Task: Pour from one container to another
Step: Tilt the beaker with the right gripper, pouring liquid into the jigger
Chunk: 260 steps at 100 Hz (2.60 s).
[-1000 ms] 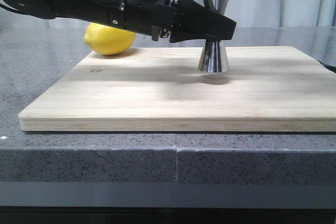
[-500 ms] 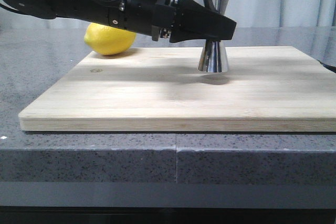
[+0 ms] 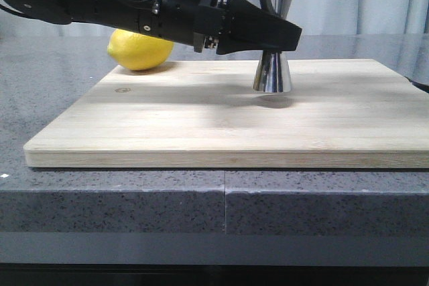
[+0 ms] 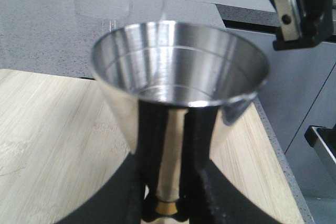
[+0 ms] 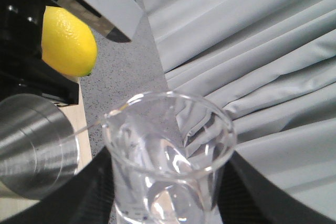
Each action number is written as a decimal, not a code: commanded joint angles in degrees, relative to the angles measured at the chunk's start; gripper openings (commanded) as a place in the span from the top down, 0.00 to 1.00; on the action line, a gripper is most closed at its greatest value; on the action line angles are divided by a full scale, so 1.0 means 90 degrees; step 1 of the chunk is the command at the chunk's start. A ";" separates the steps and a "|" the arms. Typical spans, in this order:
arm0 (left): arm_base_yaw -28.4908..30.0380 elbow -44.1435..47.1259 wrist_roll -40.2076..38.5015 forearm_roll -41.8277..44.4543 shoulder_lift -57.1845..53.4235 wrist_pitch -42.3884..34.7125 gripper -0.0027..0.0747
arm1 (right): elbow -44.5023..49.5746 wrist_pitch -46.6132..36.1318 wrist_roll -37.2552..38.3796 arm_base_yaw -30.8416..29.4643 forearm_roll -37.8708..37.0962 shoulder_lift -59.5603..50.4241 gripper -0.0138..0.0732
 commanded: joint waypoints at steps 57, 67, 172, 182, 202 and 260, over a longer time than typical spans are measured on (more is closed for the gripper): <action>-0.0045 -0.0196 -0.0058 -0.0440 -0.0441 0.0374 0.99 | -0.0304 0.0001 -0.0015 0.0010 -0.0219 -0.0220 0.50; -0.0045 -0.0196 -0.0058 -0.0440 -0.0441 0.0374 0.99 | -0.0304 0.0001 -0.0015 0.0010 -0.0244 -0.0220 0.50; -0.0045 -0.0196 -0.0058 -0.0430 -0.0441 0.0374 0.99 | -0.0304 0.0012 -0.0015 0.0010 -0.0637 -0.0220 0.50; -0.0045 -0.0196 -0.0058 -0.0430 -0.0441 0.0374 0.99 | -0.0304 0.0012 -0.0015 0.0010 -0.0665 -0.0220 0.50; -0.0045 -0.0196 -0.0058 -0.0430 -0.0441 0.0374 0.99 | -0.0304 0.0012 -0.0015 0.0010 -0.0803 -0.0220 0.50; -0.0045 -0.0196 -0.0058 -0.0430 -0.0441 0.0374 0.99 | -0.0304 0.0025 -0.0015 0.0010 -0.0978 -0.0220 0.50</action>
